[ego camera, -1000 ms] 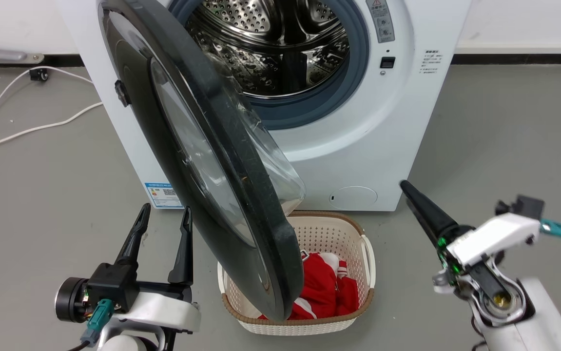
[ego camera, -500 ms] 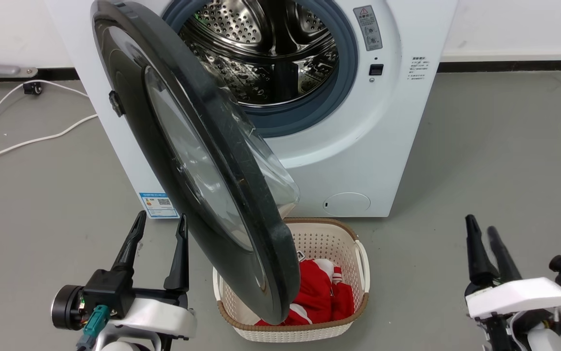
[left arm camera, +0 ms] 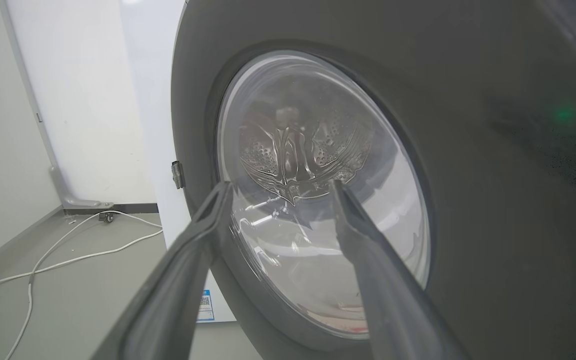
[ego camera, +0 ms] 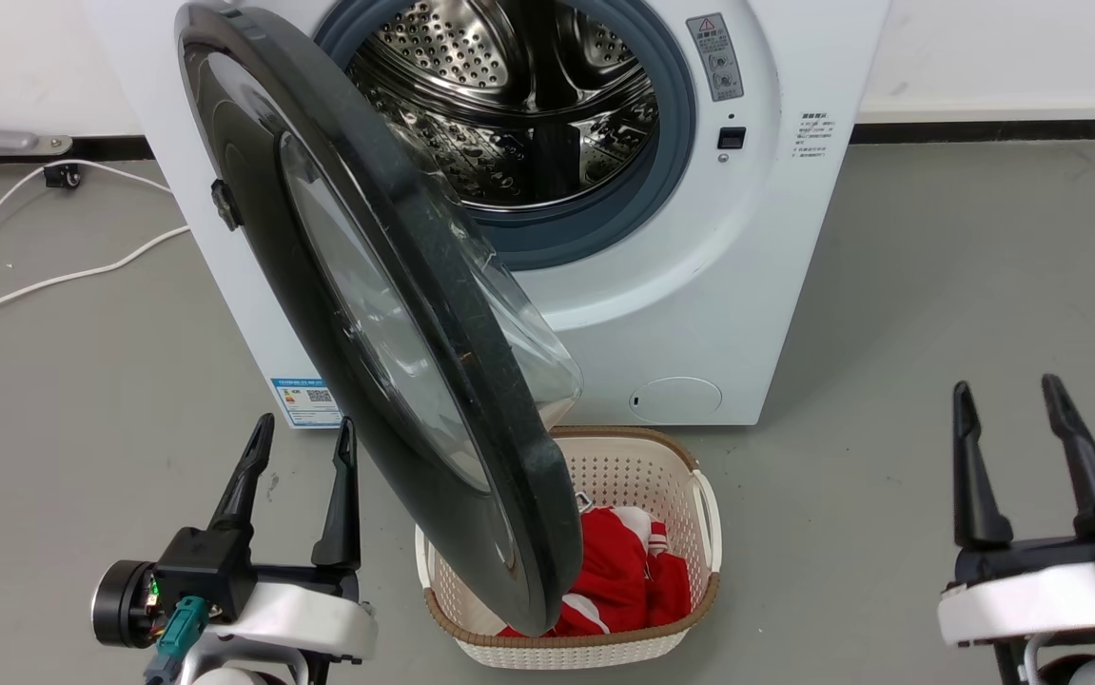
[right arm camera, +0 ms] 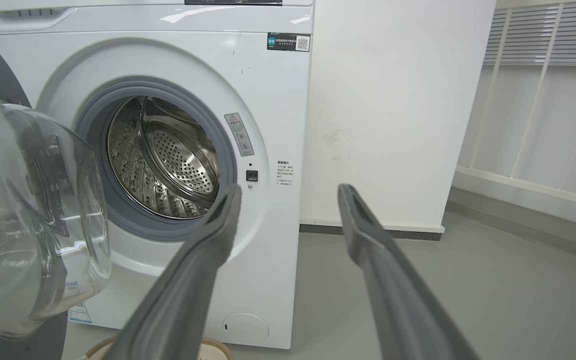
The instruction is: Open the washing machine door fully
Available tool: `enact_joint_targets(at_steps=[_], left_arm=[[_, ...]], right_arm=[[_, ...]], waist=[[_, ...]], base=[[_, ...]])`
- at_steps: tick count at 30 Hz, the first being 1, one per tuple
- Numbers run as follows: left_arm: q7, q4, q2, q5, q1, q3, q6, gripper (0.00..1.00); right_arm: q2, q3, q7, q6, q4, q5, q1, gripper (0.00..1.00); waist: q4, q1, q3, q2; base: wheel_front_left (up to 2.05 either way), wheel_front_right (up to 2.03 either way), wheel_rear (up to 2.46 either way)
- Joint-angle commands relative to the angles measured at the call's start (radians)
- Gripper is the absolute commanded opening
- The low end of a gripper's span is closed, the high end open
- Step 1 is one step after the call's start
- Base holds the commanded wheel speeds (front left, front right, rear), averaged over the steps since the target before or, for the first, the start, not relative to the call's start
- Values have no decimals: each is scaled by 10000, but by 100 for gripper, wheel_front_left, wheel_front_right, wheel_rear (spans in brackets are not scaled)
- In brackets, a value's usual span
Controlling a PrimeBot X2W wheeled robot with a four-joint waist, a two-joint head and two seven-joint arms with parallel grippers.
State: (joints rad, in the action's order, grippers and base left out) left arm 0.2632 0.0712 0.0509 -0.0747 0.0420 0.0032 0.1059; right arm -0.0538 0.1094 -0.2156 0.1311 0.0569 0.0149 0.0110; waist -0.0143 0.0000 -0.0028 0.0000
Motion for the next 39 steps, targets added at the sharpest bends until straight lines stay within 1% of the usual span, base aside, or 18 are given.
enact_joint_targets(at_steps=[1,5,8,11,17,24,25,26,27,34,39], left_arm=[[19,33,-6,18,-50,-11,27,100],[20,31,-6,55,-39,-22,53,100],[20,34,-6,89,-44,-32,63,100],[20,44,-6,101,-51,-48,80,100],[19,44,-6,121,-88,-69,104,100],[19,75,-7,150,-57,-61,125,100],[19,84,-7,145,-42,-48,124,94],[19,95,-7,147,-35,-42,125,43],[20,111,-7,147,-35,-48,129,0],[20,5,-7,-60,45,-29,132,0],[20,-752,-8,-219,324,-42,74,0]], right_arm=[[55,-136,97,-7,255,-65,-270,100],[47,-566,299,-7,652,-77,-691,100],[47,-735,355,-7,526,128,-917,100],[47,-806,319,-7,300,358,-1025,100],[47,-843,195,-7,0,466,-960,100],[48,-814,151,-7,-135,615,-850,100],[48,-814,148,-7,-150,629,-835,100],[48,-815,148,-7,-168,658,-826,100],[48,-816,149,-7,-192,659,-820,100],[48,-772,142,-7,-331,778,-809,100],[48,-761,138,-7,-403,836,-765,100]], waist=[[10,0,3,0],[-3,0,-1,0],[-19,0,-12,0],[-31,0,-32,0],[-52,0,-47,0],[-36,0,-40,0],[-31,0,-39,0],[-27,0,-38,0],[-24,0,-38,0],[5,0,-55,0],[27,0,-72,0]], base=[[0,0,0],[0,0,0],[0,0,0],[0,0,0],[0,0,0],[0,0,0],[0,0,0],[0,0,0],[0,0,0],[0,0,0],[0,0,0]])
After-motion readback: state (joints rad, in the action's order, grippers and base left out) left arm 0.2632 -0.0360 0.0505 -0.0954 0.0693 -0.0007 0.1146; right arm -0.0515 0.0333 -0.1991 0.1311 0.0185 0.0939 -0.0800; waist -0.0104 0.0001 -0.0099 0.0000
